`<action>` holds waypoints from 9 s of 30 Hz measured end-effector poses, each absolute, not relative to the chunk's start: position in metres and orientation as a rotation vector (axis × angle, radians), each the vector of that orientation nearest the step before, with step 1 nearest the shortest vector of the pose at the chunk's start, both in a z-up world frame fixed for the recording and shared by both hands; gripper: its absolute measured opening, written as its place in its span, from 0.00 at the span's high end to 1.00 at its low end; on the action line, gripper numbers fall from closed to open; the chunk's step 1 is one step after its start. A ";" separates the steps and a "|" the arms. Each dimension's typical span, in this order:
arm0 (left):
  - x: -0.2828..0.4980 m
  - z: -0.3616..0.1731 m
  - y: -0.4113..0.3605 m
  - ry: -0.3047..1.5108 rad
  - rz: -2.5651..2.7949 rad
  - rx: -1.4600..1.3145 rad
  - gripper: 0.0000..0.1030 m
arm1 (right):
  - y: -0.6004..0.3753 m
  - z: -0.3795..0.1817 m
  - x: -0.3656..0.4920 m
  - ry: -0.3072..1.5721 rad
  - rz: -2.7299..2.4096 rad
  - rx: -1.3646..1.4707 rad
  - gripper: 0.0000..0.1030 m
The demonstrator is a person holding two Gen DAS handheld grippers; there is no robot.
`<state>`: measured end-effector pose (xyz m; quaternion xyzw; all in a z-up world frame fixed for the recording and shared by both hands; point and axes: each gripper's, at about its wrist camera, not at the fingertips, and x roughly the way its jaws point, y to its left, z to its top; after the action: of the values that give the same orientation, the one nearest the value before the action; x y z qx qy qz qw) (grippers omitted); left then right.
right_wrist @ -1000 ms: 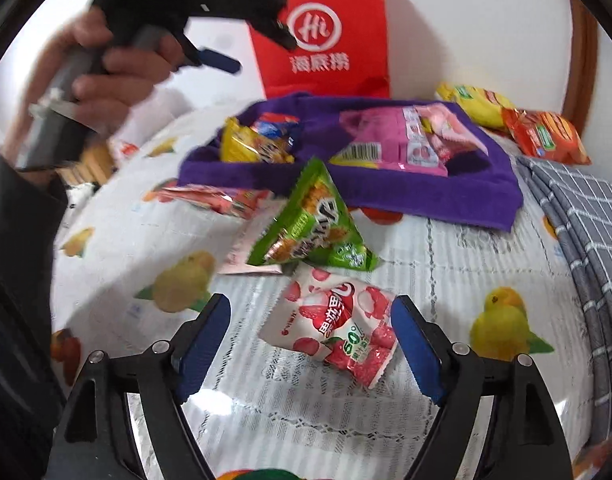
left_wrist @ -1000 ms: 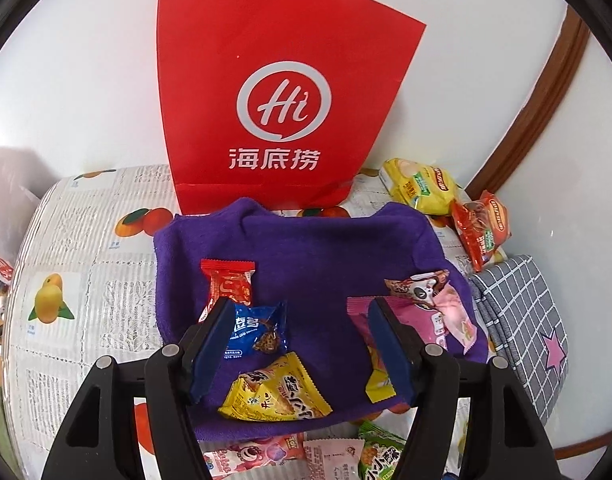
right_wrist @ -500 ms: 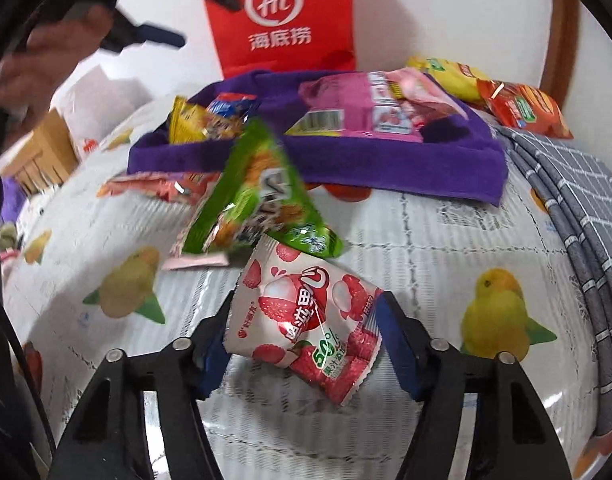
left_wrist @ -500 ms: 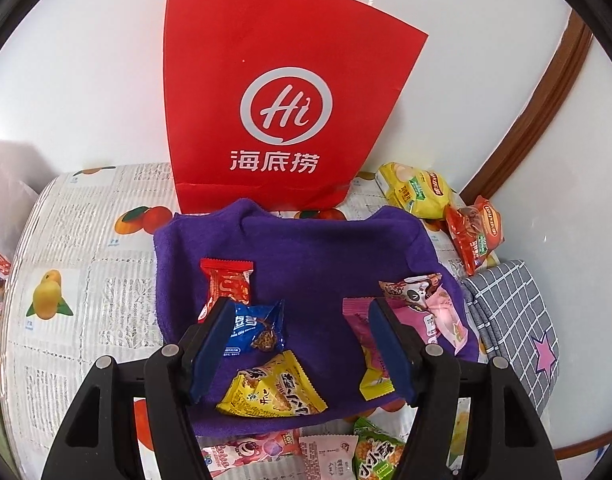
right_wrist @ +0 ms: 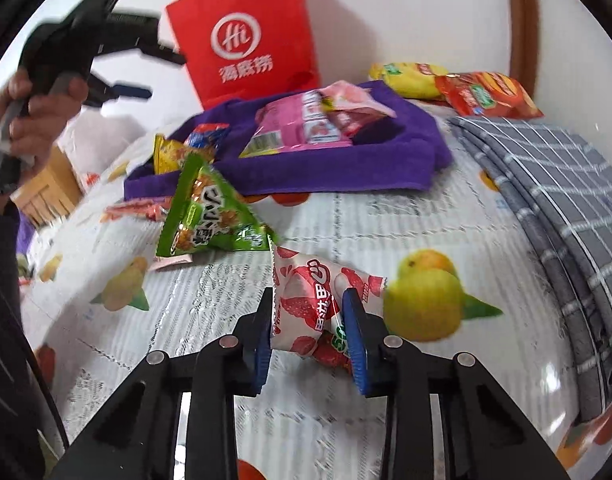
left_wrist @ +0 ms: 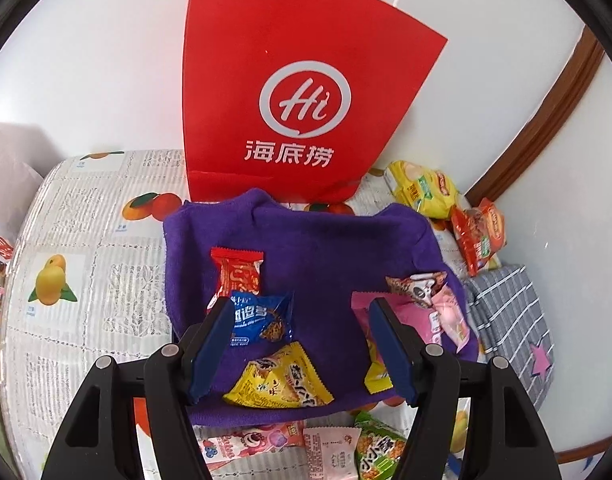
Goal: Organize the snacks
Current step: 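Grasp the red-white strawberry candy packet on the bed with the right tool, then grasp the white-pink packet beside the towel with the left tool, then carry the strawberry packet and white-pink packet over the towel with both tools, then open the right tool over the towel while the left tool releases the white-pink packet, then grasp the green snack bag on the bed with the right tool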
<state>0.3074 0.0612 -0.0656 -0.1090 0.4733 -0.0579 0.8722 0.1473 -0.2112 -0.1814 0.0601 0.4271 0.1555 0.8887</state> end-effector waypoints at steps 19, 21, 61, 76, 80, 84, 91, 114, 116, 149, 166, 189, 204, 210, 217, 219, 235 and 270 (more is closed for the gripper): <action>0.209 -0.103 0.072 0.979 -0.096 -0.053 0.35 | -0.221 -0.182 0.135 0.840 0.358 0.158 0.72; 0.200 -0.110 0.075 0.977 -0.136 -0.059 0.35 | -0.222 -0.182 0.135 0.842 0.362 0.162 0.72; 0.200 -0.175 0.059 1.099 -0.289 -0.010 0.35 | -0.221 -0.185 0.136 0.845 0.400 0.157 0.70; 0.182 -0.154 0.031 1.046 -0.326 -0.013 0.35 | -0.223 -0.186 0.135 0.843 0.411 0.170 0.70; 0.190 -0.161 0.016 1.076 -0.342 -0.084 0.35 | -0.225 -0.186 0.135 0.843 0.417 0.178 0.70; 0.199 -0.175 0.009 1.112 -0.308 -0.126 0.35 | -0.225 -0.186 0.135 0.841 0.423 0.185 0.70; 0.192 -0.178 -0.012 1.052 -0.220 0.009 0.55 | -0.227 -0.187 0.135 0.838 0.430 0.198 0.71; 0.162 -0.116 0.041 0.969 -0.230 -0.110 0.62 | -0.232 -0.123 0.133 0.729 0.432 0.192 0.72; 0.165 -0.109 0.046 0.955 -0.223 -0.119 0.62 | -0.231 -0.113 0.143 0.716 0.419 0.179 0.72; 0.288 -0.056 0.082 0.848 -0.085 -0.220 0.62 | -0.178 -0.067 0.315 0.649 0.457 0.242 0.72; 0.314 -0.092 0.078 0.927 -0.073 -0.224 0.62 | -0.174 -0.134 0.338 0.777 0.400 0.234 0.67; 0.329 -0.126 0.072 1.043 -0.099 -0.262 0.62 | -0.168 -0.124 0.324 0.720 0.474 0.223 0.42; 0.330 -0.132 0.065 1.081 -0.139 -0.253 0.55 | -0.181 -0.107 0.287 0.710 0.498 0.247 0.42; 0.324 -0.119 0.062 1.054 -0.136 -0.224 0.40 | -0.180 -0.124 0.251 0.754 0.508 0.191 0.42; 0.316 -0.098 0.059 1.011 -0.174 -0.228 0.39 | -0.167 -0.147 0.218 0.813 0.532 0.138 0.42; 0.313 -0.094 0.060 1.003 -0.186 -0.234 0.39 | -0.159 -0.153 0.211 0.829 0.537 0.113 0.42; 0.304 -0.081 0.051 0.986 -0.208 -0.185 0.38 | -0.141 -0.183 0.210 0.832 0.437 -0.005 0.65; 0.211 -0.129 0.109 0.978 -0.167 -0.191 0.39 | -0.183 -0.193 0.214 0.877 0.442 0.192 0.65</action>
<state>0.2108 0.1091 -0.1291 -0.0915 0.4686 -0.0802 0.8750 0.2142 -0.1832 -0.1927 0.0919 0.4205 0.2118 0.8774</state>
